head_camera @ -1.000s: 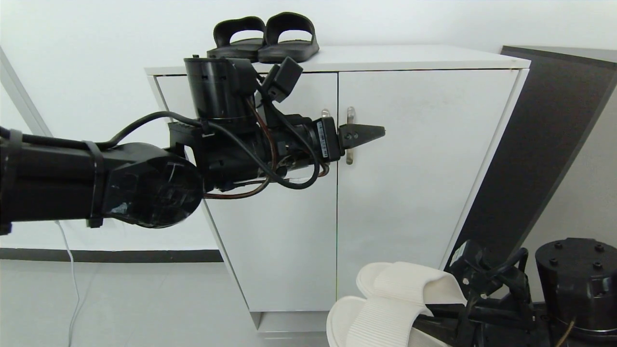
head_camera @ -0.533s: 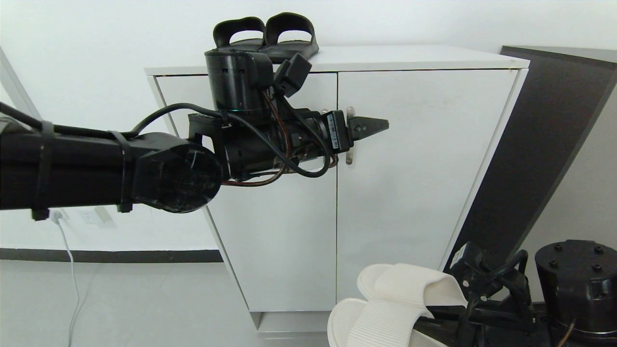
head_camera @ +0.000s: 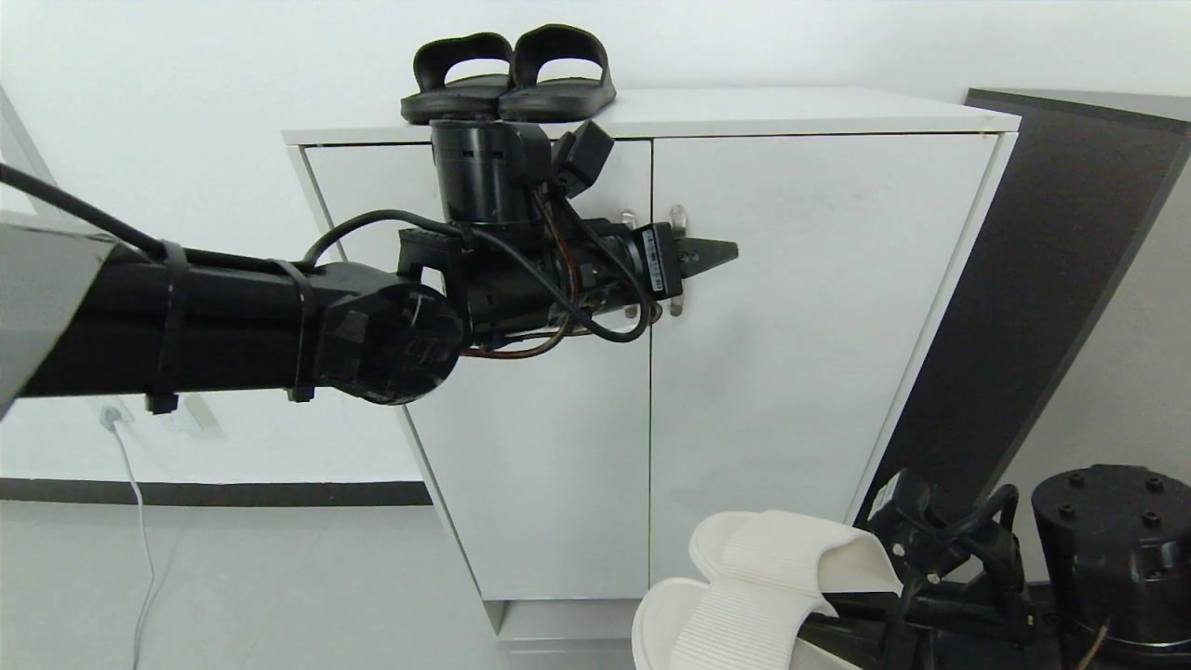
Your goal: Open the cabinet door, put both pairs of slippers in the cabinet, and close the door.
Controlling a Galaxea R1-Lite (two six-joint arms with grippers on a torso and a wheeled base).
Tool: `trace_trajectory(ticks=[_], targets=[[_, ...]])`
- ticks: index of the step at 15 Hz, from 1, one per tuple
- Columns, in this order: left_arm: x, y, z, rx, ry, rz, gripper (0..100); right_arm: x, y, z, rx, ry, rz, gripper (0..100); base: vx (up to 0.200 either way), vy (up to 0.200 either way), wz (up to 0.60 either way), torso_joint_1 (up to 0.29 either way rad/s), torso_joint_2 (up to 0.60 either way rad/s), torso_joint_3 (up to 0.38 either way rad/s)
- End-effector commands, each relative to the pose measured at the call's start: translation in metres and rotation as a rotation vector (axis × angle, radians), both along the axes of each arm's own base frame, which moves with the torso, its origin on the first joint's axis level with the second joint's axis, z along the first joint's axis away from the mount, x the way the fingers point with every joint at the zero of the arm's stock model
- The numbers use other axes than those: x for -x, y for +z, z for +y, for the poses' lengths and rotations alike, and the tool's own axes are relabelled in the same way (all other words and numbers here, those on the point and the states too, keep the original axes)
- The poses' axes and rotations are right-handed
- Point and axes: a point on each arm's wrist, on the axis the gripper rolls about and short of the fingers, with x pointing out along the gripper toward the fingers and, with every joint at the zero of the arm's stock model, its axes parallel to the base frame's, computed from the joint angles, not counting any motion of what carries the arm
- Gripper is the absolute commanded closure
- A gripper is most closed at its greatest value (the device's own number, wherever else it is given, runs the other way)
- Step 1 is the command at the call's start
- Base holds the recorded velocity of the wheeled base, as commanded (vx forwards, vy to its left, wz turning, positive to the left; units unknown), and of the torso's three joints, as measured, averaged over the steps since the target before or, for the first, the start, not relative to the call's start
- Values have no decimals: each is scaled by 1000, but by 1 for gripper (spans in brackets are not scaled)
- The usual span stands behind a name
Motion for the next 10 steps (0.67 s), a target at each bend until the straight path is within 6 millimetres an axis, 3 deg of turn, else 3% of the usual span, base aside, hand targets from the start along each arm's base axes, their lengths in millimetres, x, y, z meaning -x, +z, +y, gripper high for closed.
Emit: trace_trajectory(ticks=[1, 5, 10], targets=[[2, -1, 0, -1, -6, 6, 100, 0, 0, 0, 1, 2, 2, 100, 0, 0, 0, 0, 0, 0], [16, 2, 6, -4, -15, 8, 100, 2, -2, 0, 7, 11, 5, 100, 0, 0, 0, 0, 0, 0], [62, 15, 9, 4, -87, -6, 100, 17, -8, 1, -28, 96, -30, 100, 0, 0, 0, 0, 0, 0]])
